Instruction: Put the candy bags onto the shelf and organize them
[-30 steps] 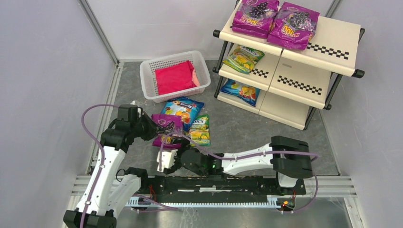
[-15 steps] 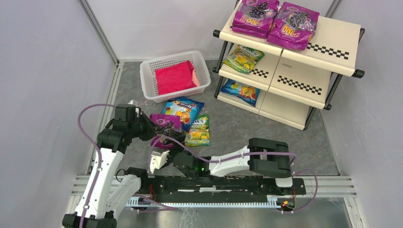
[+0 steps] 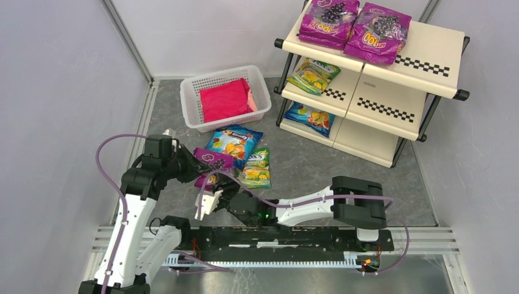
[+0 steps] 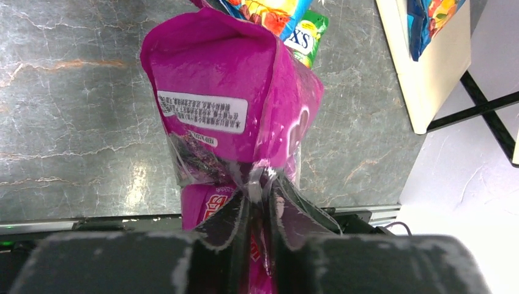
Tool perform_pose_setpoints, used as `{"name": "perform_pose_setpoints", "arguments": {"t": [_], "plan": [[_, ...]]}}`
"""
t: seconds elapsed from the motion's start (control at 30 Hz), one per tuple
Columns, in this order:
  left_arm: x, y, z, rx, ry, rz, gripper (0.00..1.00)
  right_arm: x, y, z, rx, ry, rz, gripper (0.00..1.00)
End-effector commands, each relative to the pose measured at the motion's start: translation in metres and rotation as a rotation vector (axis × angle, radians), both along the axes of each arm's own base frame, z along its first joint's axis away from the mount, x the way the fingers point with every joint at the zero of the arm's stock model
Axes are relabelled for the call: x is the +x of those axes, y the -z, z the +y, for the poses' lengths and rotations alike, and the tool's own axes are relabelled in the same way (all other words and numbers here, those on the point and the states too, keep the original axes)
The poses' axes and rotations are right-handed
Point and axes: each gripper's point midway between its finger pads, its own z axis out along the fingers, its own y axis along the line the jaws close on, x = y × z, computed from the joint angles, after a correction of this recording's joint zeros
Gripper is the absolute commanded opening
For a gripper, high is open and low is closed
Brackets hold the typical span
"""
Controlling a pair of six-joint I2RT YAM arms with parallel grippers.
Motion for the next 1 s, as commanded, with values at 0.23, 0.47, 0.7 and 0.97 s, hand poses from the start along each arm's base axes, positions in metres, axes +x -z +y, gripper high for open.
{"name": "perform_pose_setpoints", "arguments": {"t": [0.23,0.47,0.7,0.97], "plan": [[0.022,-0.045,0.001,0.02,0.028,-0.208,0.69,-0.03,-0.014,0.008,0.185,-0.183,0.286,0.28],[0.026,-0.069,0.058,0.323,-0.106,-0.287,0.85,-0.029,-0.015,-0.02,0.244,-0.248,0.499,0.24],[0.023,-0.087,0.084,0.42,-0.206,-0.381,0.92,-0.014,-0.048,-0.066,0.3,-0.23,0.559,0.23],[0.027,-0.062,0.068,0.354,-0.153,-0.37,0.92,0.009,-0.154,-0.121,0.379,-0.124,0.364,0.21]]}}
